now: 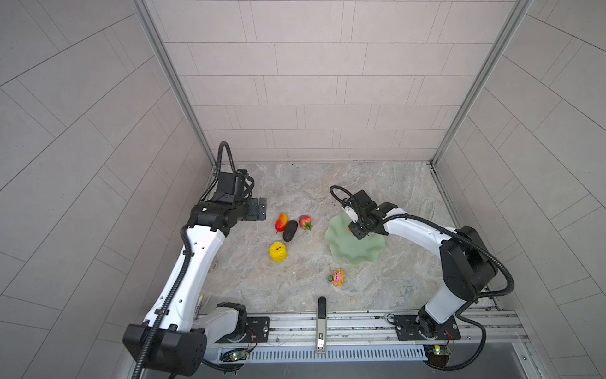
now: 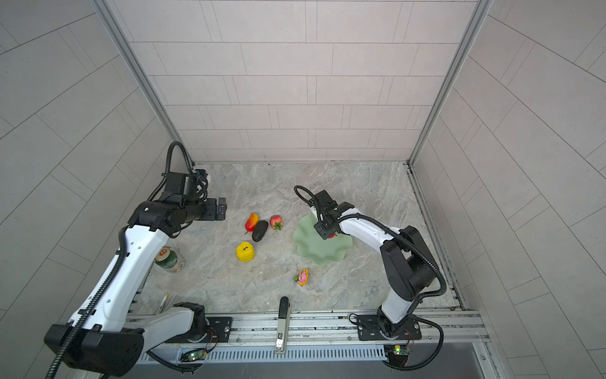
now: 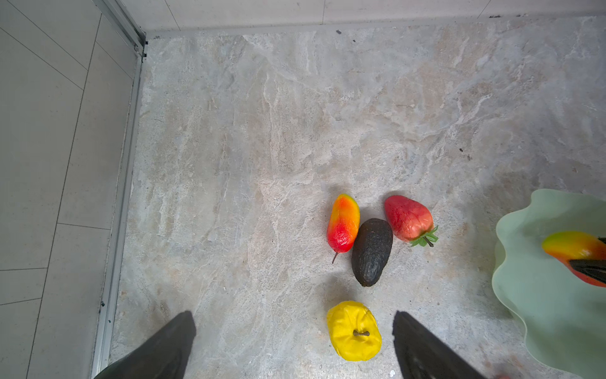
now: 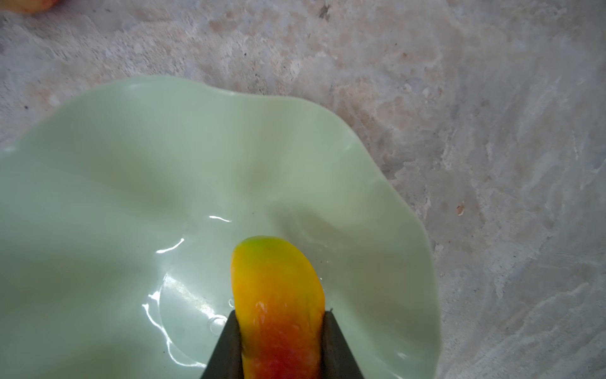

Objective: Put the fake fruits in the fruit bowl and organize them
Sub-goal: 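Carry the mango with the right gripper and release it into the green bowl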

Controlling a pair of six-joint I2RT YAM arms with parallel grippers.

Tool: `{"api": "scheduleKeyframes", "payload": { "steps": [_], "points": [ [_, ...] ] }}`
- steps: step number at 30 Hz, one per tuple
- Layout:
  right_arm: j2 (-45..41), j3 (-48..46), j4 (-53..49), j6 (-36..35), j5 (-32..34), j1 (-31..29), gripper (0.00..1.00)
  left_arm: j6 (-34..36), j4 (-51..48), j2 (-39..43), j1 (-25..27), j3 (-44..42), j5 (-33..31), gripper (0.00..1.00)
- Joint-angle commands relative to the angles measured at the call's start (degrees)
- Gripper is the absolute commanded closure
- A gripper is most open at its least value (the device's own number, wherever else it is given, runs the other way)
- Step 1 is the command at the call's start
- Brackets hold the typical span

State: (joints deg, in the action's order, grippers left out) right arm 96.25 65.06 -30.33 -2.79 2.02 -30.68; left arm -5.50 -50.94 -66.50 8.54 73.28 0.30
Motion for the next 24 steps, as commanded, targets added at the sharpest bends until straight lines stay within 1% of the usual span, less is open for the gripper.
{"api": "scheduleKeyframes", "payload": {
  "steps": [1,6,8,13,16,21,22,24],
  "points": [
    [2.4,-0.9,2.5,-0.7,0.5,0.4,0.9,0.4,-1.6,-0.2,-0.1,0.8,0.6,0.0],
    [4.1,-0.3,2.8,-0.7,0.5,0.4,0.85,0.5,-1.7,-0.1,-0.1,0.9,0.7,0.0],
    [4.0,0.0,2.7,-0.8,0.4,0.4,0.8,0.6,-1.7,-0.1,-0.1,1.0,0.7,0.0],
    [3.0,1.3,0.2,-1.1,0.5,0.3,0.6,0.8,-1.8,0.1,-0.1,0.8,0.5,0.0],
    [0.9,2.5,-1.6,-1.8,-0.9,-0.2,0.48,1.2,-1.5,0.0,-0.1,0.6,0.1,0.0],
    [-2.5,7.7,-5.4,-2.9,-0.5,-3.4,0.22,1.2,-1.6,0.0,-0.1,0.9,0.3,0.0],
    [-2.8,9.1,-6.1,-3.1,-0.5,-4.1,0.17,1.2,-1.7,0.0,-0.1,0.9,0.3,0.0],
    [-2.8,11.7,-7.2,-3.9,-0.6,-5.6,0.13,1.1,-1.9,0.0,-0.1,1.2,0.3,0.0]
  ]
}}
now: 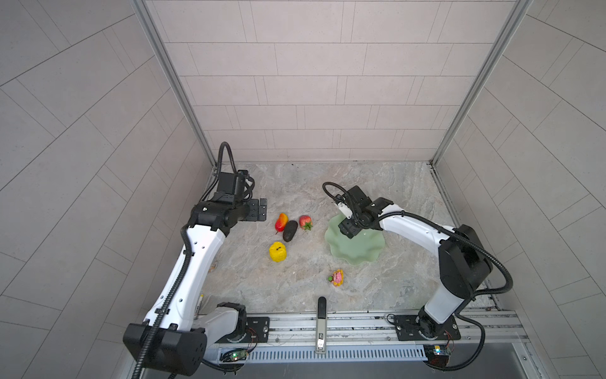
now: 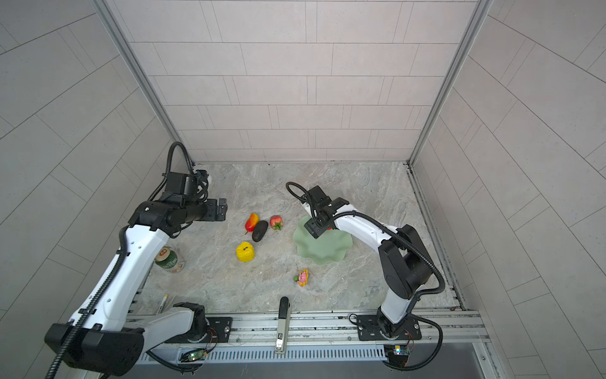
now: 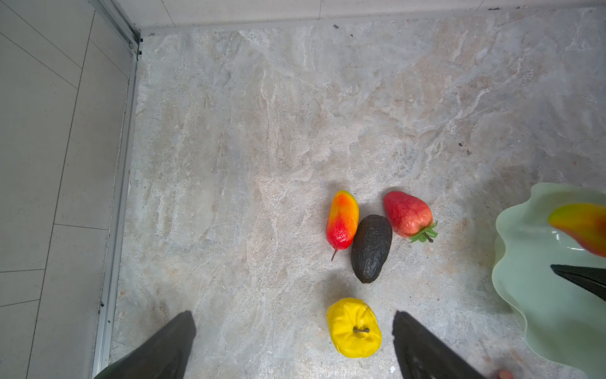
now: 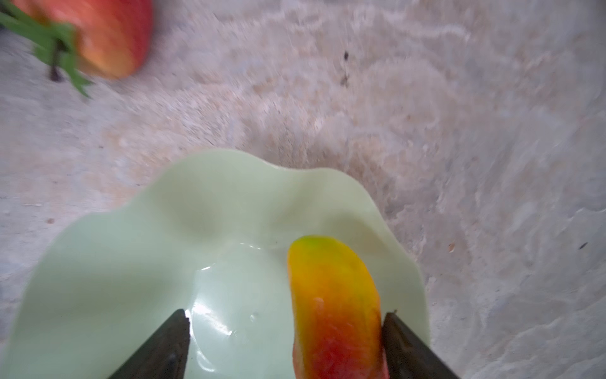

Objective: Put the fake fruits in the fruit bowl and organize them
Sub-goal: 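Carry the mango with the right gripper and release it into the green bowl, then move the right gripper back to the fruit and grasp the red strawberry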

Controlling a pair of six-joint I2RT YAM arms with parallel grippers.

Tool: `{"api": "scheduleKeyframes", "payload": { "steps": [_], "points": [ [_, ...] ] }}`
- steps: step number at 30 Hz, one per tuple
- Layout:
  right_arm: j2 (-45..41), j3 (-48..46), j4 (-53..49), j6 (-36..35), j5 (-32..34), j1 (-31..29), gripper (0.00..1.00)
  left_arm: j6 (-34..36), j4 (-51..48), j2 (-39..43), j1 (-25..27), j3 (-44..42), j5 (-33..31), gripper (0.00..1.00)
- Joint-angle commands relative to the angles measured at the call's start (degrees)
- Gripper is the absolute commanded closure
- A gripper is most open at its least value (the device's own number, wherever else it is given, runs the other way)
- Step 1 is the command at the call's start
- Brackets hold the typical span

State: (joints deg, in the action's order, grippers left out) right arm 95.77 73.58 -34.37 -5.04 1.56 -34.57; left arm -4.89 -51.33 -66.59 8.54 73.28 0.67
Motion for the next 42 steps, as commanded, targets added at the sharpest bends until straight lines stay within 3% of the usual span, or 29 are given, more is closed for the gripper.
{"api": "scheduleKeyframes", "payload": {
  "steps": [1,7,18,23,25,28,34,42],
  "points": [
    [-1.9,4.7,-4.0,-1.9,0.1,-2.3,0.12,0.5,-1.6,0.1,-0.1,1.4,-0.1,0.0],
    [1.4,8.5,-5.8,-2.8,0.2,-3.9,0.1,0.7,-1.8,0.6,-0.1,1.4,-0.3,0.0],
    [-2.1,3.4,-4.5,-1.8,0.3,-4.0,0.1,0.8,-1.6,-0.1,-0.1,1.2,0.2,0.0],
    [-0.2,4.5,-0.4,1.2,-7.9,-4.4,0.09,0.7,-1.6,0.0,-0.1,1.1,0.4,0.0],
    [2.7,6.2,2.8,3.9,-11.4,-5.8,0.09,0.5,-1.6,0.1,-0.1,1.0,0.5,0.0],
    [9.6,11.5,4.3,6.9,-11.1,-8.4,0.08,0.5,-1.6,0.3,-0.2,0.9,0.6,0.0],
    [24.0,25.4,1.1,11.0,-7.1,-10.6,0.07,0.9,-1.6,1.6,-0.1,0.3,-0.3,0.0],
    [32.9,35.3,-3.1,13.3,-0.4,-10.5,0.13,1.0,-1.1,2.4,-0.1,-0.8,-0.6,0.0]
  ]
}}
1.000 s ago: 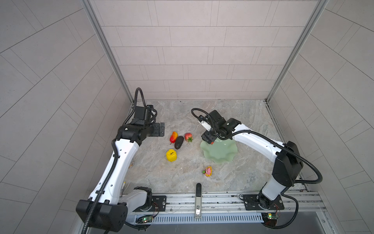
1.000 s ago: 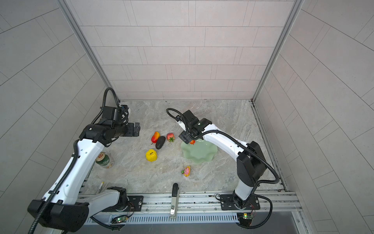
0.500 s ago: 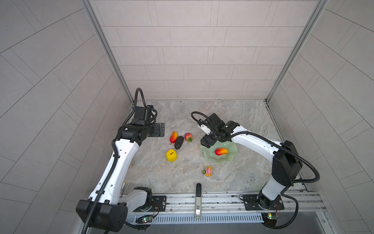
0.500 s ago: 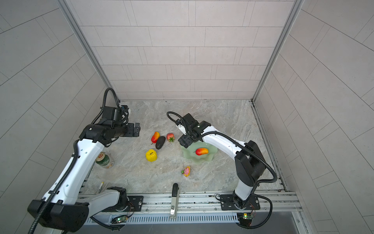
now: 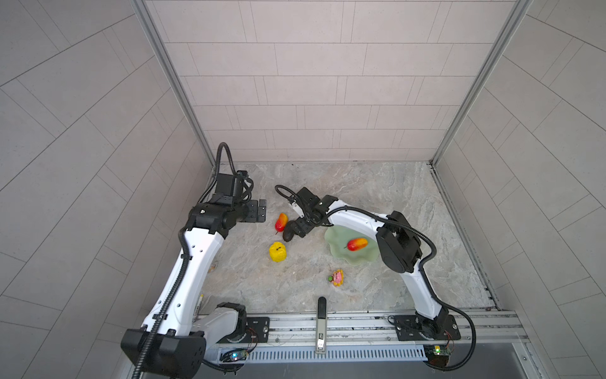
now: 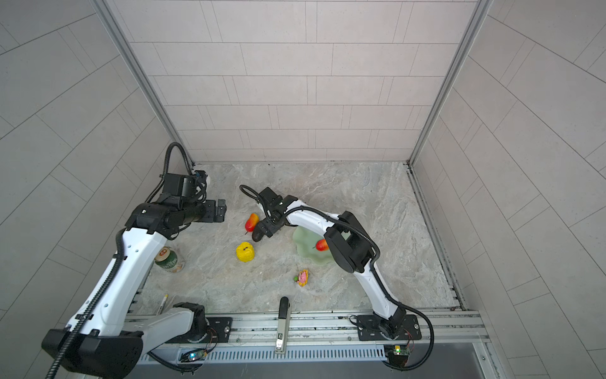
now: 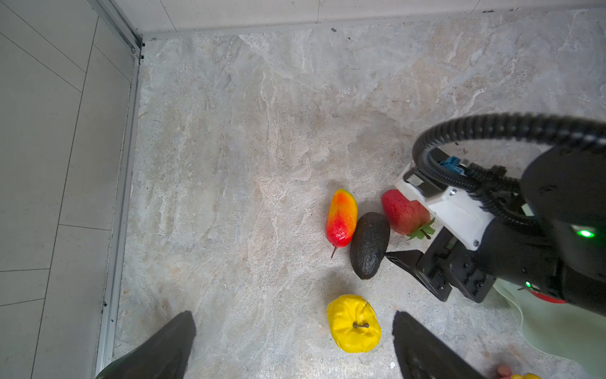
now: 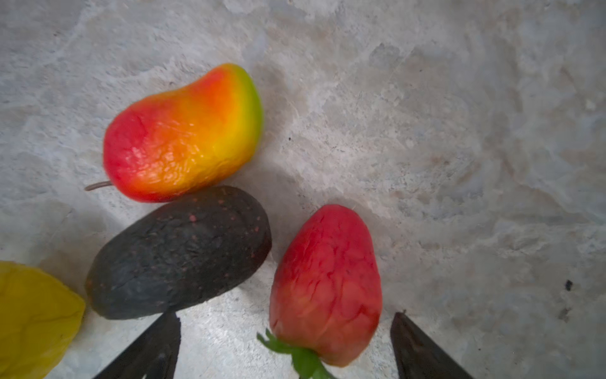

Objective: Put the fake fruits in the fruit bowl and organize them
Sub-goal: 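Move the right gripper back to the fruit and grasp the red strawberry, then carry the strawberry with the right gripper and release it into the bowl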

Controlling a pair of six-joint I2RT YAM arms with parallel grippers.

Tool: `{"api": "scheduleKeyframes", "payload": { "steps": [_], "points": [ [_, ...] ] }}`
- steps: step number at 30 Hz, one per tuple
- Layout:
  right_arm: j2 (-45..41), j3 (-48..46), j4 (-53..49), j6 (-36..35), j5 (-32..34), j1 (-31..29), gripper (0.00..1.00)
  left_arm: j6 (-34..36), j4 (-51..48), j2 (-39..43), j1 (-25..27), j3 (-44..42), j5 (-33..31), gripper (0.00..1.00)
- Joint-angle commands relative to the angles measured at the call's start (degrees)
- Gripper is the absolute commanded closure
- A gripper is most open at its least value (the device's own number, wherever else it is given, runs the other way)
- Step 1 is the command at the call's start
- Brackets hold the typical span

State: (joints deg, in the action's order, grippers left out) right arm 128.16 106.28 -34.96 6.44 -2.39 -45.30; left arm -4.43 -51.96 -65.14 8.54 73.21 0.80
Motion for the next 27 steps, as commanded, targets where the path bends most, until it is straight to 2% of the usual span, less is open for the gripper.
{"api": "scheduleKeyframes", "payload": {
  "steps": [1,7,14,17,22,27],
  "points": [
    [1.2,3.3,-2.8,2.0,4.0,0.3,0.14,0.6,-0.5,0.9,-0.1,-0.8,-0.7,0.0],
    [4.1,4.3,-2.8,3.6,3.6,0.9,0.26,0.7,-0.4,1.1,-0.2,-0.7,-0.6,0.0],
    [5.8,4.6,-3.0,4.4,2.3,1.4,0.3,0.7,-0.5,1.4,-0.2,-0.8,-0.3,0.0],
    [6.1,4.6,-2.4,4.8,1.5,1.6,0.4,0.8,-0.4,1.5,-0.1,-0.7,-0.3,0.0],
    [4.1,4.5,-3.3,4.4,1.7,1.6,0.71,0.8,-0.5,2.0,-0.1,-0.8,-0.4,0.0],
    [-4.8,0.2,-4.1,1.9,3.2,1.6,0.77,0.9,-0.4,2.0,-0.1,-0.8,-0.4,0.0]
  ]
}}
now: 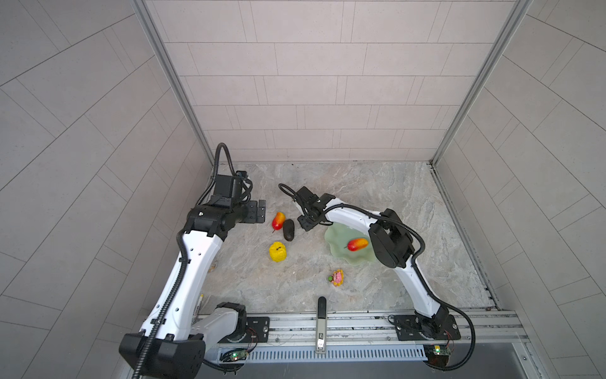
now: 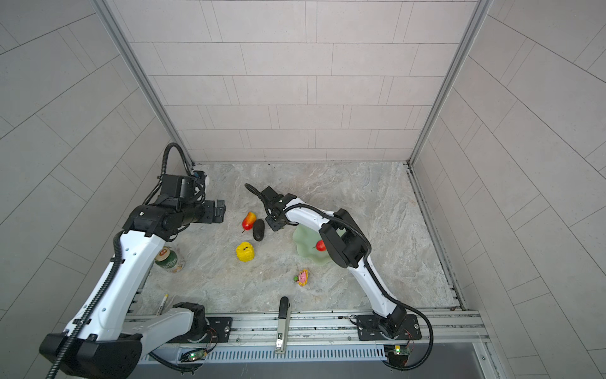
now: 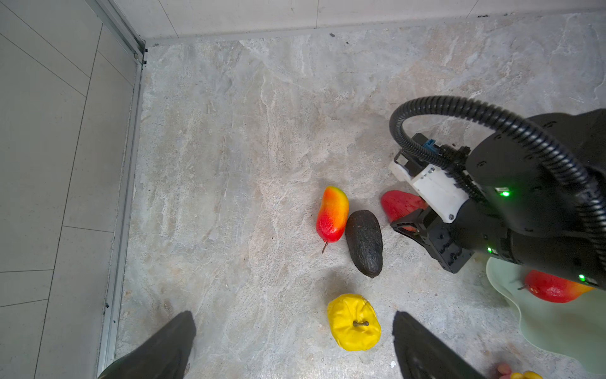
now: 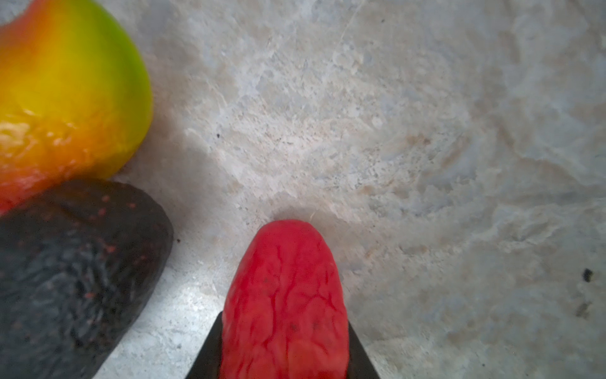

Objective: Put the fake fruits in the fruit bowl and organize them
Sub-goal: 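Carry the strawberry with the right gripper and release it into the bowl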

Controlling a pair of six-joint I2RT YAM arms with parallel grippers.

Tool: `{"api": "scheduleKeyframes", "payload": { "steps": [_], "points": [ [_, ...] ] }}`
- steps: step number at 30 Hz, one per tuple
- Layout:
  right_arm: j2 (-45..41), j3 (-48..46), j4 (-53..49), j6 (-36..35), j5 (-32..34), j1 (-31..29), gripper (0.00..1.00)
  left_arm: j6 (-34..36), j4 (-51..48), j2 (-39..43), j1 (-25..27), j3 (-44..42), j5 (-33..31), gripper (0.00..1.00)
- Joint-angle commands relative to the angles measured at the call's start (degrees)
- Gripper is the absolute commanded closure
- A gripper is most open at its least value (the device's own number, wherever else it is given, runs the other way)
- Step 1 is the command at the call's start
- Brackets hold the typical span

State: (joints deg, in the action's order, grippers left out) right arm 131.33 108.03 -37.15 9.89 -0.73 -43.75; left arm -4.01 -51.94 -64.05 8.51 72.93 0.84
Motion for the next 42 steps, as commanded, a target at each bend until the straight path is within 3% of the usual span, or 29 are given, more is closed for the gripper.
{"api": "scheduleKeyframes", "payload": {
  "steps": [1,11,21,26,37,42],
  "points": [
    [-10.2,-2.9,-1.7,-2.2,1.7,0.2,0.77,0.6,-0.5,0.8,-0.1,-0.5,-0.5,0.0],
    [-30.7,-22.7,-1.5,-3.5,5.4,4.9,0.77,0.6,-0.3,0.2,-0.1,-0.2,-0.1,0.0],
    [-34.4,-34.1,0.4,-3.9,5.6,10.4,0.77,0.6,-0.3,-0.2,-0.1,-0.2,0.2,0.0],
    [-31.8,-34.7,1.0,-3.9,4.8,11.0,0.59,0.6,-0.6,-0.2,-0.1,-0.1,0.1,0.0],
    [-29.9,-34.5,1.9,-4.1,3.8,11.0,0.53,0.7,-0.3,0.8,-0.1,-1.0,-0.1,0.0],
    [-30.9,-33.0,-0.4,-5.1,4.1,10.9,0.35,0.8,-0.1,1.4,-0.1,-1.3,0.0,0.0]
  ]
}}
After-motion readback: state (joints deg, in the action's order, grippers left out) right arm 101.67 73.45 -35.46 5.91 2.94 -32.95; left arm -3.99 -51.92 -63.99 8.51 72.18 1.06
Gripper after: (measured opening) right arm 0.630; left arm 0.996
